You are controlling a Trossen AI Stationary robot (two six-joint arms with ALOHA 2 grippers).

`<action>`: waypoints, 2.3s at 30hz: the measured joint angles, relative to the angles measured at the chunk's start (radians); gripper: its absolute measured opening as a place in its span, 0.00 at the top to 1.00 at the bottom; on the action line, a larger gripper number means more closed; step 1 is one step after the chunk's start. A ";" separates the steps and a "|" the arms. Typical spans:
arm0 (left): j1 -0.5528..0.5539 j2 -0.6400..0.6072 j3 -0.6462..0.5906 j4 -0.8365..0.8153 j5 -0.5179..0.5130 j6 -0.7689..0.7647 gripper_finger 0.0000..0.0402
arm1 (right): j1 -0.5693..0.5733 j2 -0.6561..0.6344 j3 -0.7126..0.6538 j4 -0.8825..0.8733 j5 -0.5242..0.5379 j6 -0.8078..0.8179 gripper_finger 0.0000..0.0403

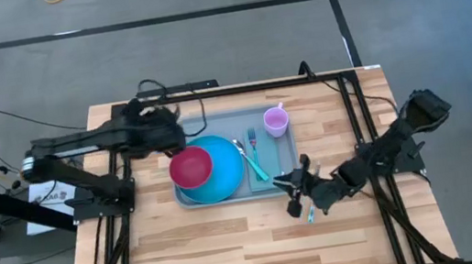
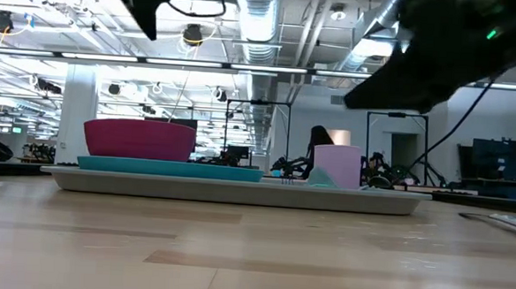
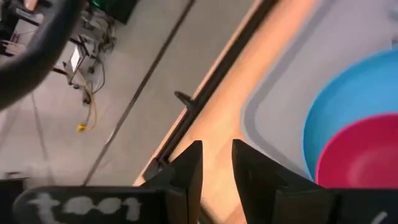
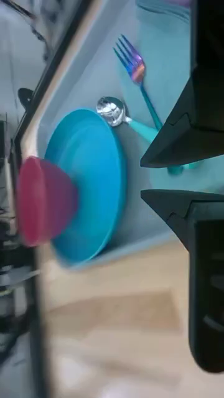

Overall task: Set up tray
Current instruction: Put the blue spoon on the napkin to the right of the purple fork

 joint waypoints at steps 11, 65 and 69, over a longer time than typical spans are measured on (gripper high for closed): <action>-0.041 -0.241 -0.323 0.291 -0.003 -0.001 0.81 | -0.203 0.210 0.155 -0.004 -0.201 -0.062 0.73; -0.064 -0.244 -0.450 0.407 0.070 -0.067 0.81 | -0.231 0.448 0.191 0.101 0.103 0.333 0.81; -0.064 -0.244 -0.450 0.408 0.070 -0.067 0.81 | -0.230 0.428 0.192 0.050 0.105 0.379 0.82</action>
